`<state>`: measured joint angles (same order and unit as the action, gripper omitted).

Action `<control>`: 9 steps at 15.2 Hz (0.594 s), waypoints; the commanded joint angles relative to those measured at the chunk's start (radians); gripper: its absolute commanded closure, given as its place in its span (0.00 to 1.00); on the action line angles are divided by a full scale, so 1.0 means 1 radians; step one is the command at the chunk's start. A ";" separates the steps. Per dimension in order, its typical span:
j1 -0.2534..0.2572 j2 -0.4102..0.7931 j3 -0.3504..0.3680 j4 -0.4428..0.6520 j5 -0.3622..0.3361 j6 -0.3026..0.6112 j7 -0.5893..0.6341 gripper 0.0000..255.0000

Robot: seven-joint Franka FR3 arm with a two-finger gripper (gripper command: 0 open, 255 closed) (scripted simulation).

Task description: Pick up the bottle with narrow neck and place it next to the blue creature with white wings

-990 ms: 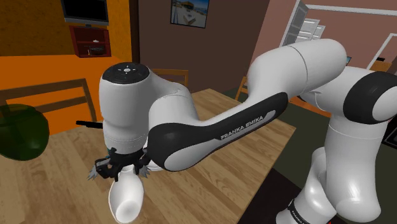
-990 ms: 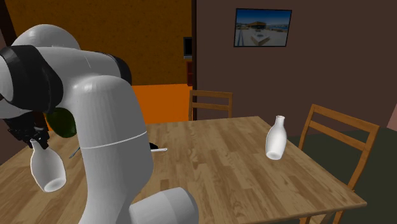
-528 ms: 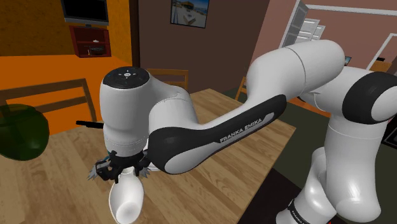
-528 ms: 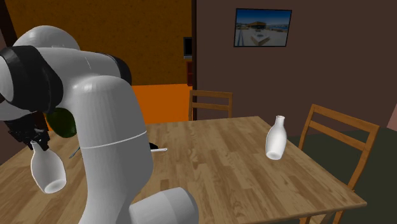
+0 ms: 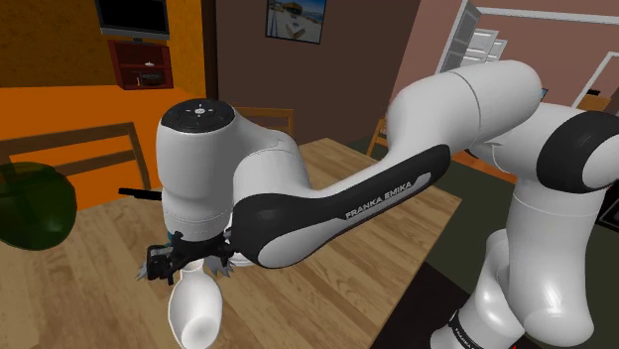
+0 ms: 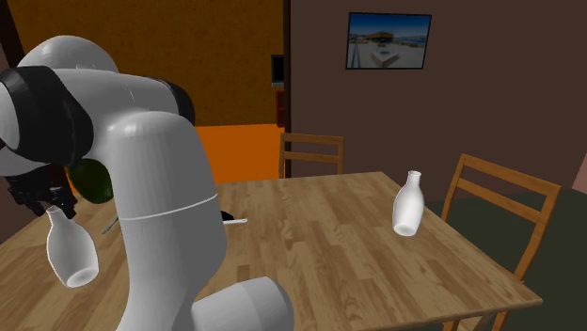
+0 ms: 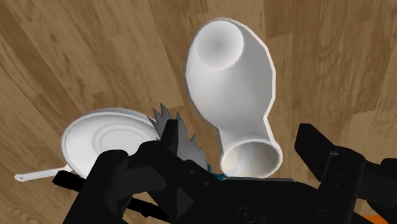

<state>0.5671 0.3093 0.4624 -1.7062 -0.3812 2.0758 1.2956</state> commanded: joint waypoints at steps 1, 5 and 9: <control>0.003 -0.018 0.007 0.026 0.014 -0.043 -0.007 0.00; 0.006 -0.040 0.015 0.056 0.029 -0.091 -0.017 0.00; 0.006 -0.039 0.015 0.056 0.029 -0.091 -0.017 0.00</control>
<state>0.5731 0.2697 0.4770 -1.6502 -0.3521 1.9851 1.2783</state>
